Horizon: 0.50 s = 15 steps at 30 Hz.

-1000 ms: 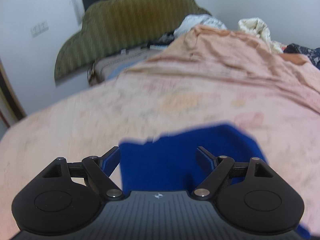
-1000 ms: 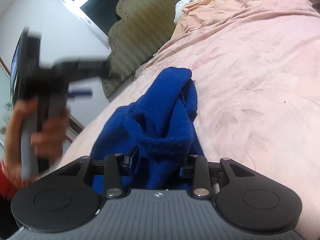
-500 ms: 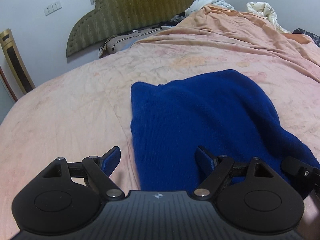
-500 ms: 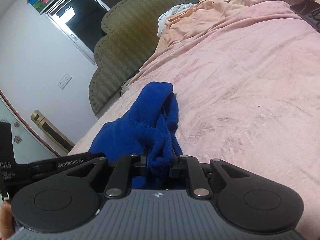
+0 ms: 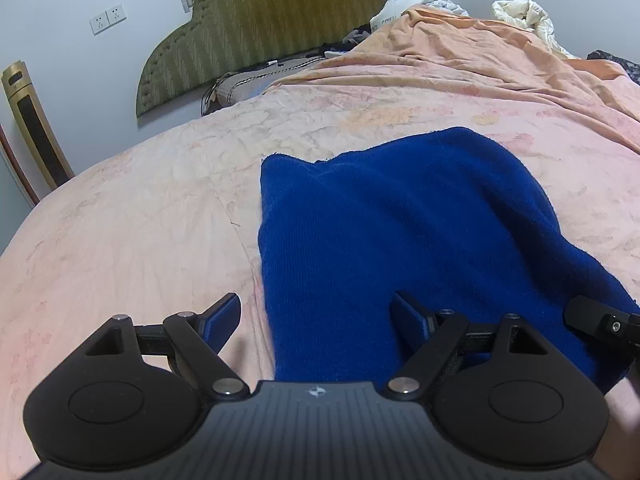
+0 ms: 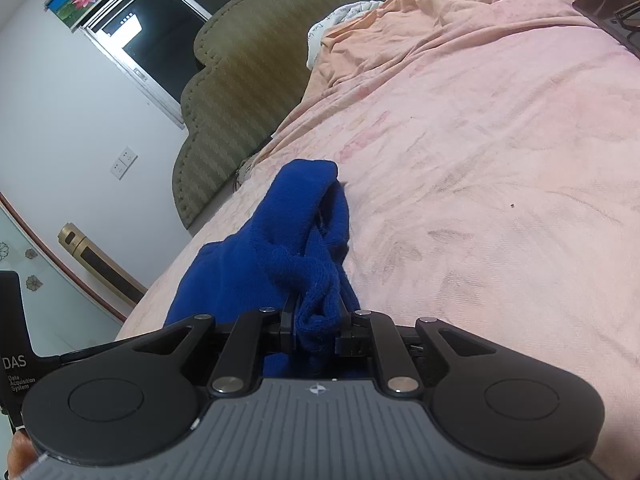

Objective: Fold small clothes

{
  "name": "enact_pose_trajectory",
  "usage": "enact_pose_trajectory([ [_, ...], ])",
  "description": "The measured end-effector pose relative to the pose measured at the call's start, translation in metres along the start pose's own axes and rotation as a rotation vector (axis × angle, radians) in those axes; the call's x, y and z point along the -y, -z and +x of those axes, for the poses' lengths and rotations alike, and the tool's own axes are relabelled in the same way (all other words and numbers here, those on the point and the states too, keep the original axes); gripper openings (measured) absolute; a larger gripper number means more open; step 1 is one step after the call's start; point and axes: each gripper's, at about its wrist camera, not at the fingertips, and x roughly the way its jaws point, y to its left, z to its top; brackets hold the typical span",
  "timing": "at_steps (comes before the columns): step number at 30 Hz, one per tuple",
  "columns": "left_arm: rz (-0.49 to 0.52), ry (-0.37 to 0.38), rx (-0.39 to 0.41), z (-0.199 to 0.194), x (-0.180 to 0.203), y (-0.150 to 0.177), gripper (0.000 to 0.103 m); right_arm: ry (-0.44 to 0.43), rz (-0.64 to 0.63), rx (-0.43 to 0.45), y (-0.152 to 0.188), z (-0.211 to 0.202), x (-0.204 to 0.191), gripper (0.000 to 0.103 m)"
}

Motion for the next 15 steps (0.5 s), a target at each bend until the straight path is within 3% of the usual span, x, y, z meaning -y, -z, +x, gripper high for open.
enact_pose_trajectory([
  [11,-0.013,0.021,-0.002,-0.001,-0.004,0.001,0.083,-0.014,0.034,-0.001,0.000,0.000,0.004,0.023],
  [15,-0.049,0.048,0.002,-0.007,-0.020,-0.002,0.084,-0.029,0.048,-0.003,-0.002,-0.002,0.006,0.032],
])
